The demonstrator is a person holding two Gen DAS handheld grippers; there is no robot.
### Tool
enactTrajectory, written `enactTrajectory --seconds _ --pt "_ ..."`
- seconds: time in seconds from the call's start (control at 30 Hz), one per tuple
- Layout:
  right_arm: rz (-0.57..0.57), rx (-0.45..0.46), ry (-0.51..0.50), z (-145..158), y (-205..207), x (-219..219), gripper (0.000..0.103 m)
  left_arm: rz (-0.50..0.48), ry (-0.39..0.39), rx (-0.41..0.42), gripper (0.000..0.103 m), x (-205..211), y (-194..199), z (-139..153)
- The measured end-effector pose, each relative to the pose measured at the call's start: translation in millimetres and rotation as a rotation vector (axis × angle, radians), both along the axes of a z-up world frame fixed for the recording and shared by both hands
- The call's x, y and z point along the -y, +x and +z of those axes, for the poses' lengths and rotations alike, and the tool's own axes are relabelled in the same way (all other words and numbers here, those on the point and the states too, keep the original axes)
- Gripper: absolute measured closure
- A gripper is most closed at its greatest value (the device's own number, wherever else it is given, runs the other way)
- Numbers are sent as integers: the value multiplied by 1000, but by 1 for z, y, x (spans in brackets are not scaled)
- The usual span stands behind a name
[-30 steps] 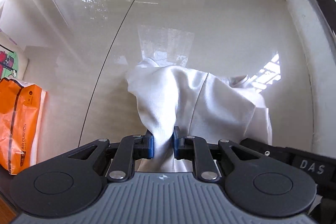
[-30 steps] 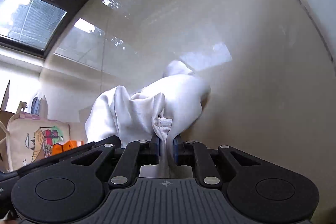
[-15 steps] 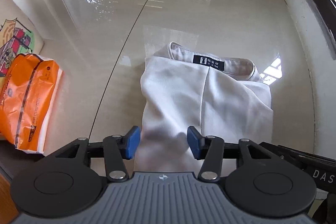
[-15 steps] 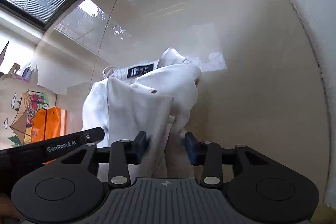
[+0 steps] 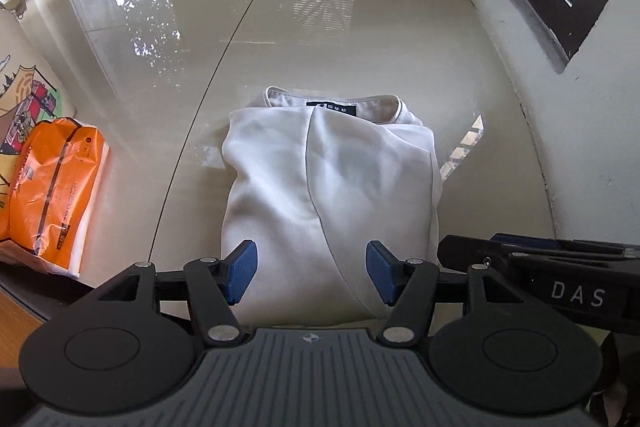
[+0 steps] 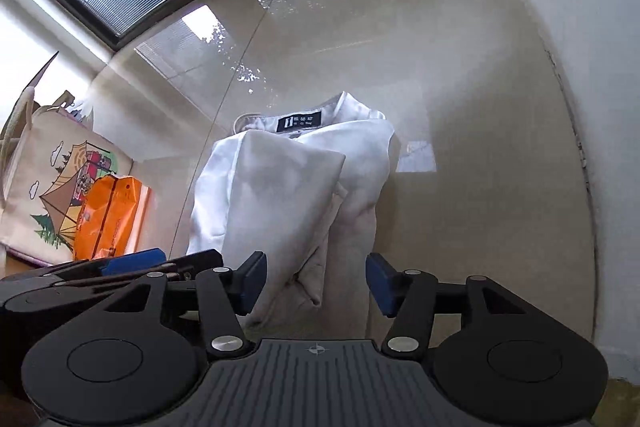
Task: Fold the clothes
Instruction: 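Open both grippers and release the folded shirt on the floor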
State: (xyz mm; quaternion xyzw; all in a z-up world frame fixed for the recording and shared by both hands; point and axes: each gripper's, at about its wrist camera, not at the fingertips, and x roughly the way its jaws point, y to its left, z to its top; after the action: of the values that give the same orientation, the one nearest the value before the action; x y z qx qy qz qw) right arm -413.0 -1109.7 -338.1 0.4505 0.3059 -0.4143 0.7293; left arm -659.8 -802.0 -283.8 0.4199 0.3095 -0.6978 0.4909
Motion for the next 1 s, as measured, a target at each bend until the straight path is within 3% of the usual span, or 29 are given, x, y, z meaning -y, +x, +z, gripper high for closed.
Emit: enactTrajectory --seconds 0.23,0.4,0.5,0.77,1.0 --pt "77 -40 -81 20 -3 -19 48 -1 -13 -38 33 -40 11 21" --pt "109 -74 -143 40 -8 -41 46 -18 -30 -58 19 -69 25 38" --pt "123 -93 -178 51 -9 -59 41 -25 -57 -72 16 -88 35 50" --pt "95 -99 -234 82 -7 -117 37 -52 -147 -107 7 -145 69 93" --pt "53 -98 -279 111 4 -179 25 -88 -212 -108 1 -196 113 127"
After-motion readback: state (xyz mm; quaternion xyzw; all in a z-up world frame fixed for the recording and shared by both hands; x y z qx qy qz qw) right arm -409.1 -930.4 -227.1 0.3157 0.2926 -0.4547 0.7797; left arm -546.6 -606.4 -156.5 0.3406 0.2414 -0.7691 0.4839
